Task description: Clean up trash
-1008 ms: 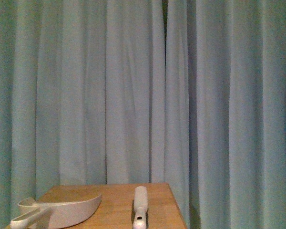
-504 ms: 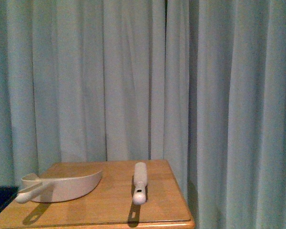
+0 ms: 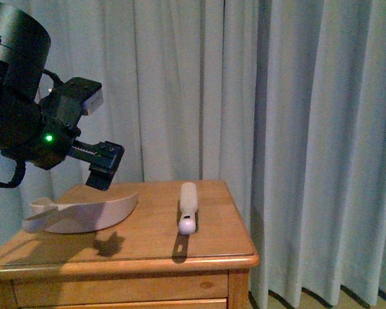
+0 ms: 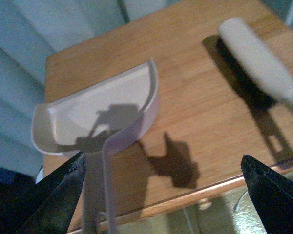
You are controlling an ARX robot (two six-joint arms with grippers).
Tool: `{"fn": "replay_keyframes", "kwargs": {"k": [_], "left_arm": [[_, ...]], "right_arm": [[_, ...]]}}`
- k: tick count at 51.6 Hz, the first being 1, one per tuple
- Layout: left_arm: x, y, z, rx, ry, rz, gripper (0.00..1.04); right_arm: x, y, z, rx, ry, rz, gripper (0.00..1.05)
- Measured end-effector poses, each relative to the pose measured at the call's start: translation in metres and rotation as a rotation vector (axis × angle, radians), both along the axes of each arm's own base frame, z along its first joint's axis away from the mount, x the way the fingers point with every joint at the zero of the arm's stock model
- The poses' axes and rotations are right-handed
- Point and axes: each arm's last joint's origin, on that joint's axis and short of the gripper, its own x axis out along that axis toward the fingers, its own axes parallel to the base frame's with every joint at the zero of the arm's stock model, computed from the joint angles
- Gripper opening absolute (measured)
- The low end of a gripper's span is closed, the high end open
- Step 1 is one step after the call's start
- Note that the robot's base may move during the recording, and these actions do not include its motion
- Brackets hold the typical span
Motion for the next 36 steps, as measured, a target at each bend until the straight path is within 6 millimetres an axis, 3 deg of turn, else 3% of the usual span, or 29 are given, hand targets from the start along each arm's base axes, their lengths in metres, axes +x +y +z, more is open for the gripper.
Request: {"fn": "replay_keyframes", "kwargs": {"k": [12,36], "left_arm": [[0.033,0.030,-0.013,0.101,0.038,0.108,0.97],[0.026,0.045,-0.039,0.046,0.144,0.160,0.97]], "right_arm": [[0.000,0.000,0.000,0.000,0.000,0.000,0.97],[0.000,0.000,0.000,0.000,0.000,0.000,0.97]]}}
